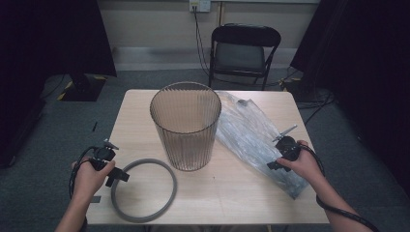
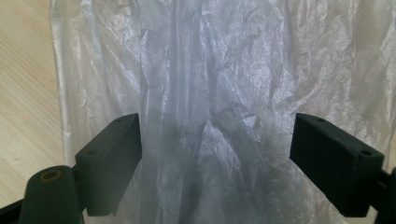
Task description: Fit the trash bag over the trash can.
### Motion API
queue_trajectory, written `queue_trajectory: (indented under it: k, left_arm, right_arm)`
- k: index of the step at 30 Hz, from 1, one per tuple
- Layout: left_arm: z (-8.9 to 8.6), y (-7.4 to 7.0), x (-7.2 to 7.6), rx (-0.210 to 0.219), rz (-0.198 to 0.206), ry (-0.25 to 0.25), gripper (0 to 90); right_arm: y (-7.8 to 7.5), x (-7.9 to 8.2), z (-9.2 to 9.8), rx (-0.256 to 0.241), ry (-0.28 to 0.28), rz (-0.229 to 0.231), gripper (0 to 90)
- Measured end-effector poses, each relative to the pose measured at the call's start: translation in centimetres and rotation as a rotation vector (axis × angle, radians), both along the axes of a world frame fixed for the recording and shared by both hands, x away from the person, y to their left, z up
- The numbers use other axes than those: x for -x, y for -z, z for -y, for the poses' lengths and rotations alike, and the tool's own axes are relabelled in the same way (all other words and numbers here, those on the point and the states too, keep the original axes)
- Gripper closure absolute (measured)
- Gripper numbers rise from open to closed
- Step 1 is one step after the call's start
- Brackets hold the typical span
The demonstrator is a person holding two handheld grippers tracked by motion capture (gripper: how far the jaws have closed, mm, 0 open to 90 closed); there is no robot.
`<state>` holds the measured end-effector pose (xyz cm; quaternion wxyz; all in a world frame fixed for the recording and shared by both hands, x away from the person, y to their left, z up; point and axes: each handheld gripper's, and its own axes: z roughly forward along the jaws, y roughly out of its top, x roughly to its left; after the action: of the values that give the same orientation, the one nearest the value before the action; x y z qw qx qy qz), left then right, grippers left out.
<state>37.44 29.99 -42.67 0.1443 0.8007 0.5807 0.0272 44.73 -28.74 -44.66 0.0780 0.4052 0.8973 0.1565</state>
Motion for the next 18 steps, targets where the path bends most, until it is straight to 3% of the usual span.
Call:
queue_trajectory:
  k: [2, 5, 10, 14, 18]
  left_arm:
    - [0.0, 0.1, -0.1, 0.0, -0.001, 0.003, 18.8]
    - [0.2, 0.3, -0.2, 0.007, -0.012, -0.008, 18.8]
    - [0.5, 0.2, -0.8, -0.013, -0.008, 0.013, 18.9]
    - [0.9, 0.5, -1.0, -0.019, -0.02, 0.031, 18.9]
    - [1.0, 0.5, -1.4, -0.021, -0.029, 0.04, 19.3]
  right_arm:
    - [0.0, -0.6, -0.4, 0.025, -0.021, -0.045, 16.7]
    - [-0.3, -1.6, -1.3, 0.087, -0.035, -0.064, 16.4]
    - [-0.5, -3.5, -3.0, 0.135, -0.068, -0.104, 16.5]
    - [0.2, -5.0, -3.7, 0.134, -0.048, -0.146, 16.6]
    - [1.4, -5.5, -4.4, 0.149, -0.044, -0.196, 16.1]
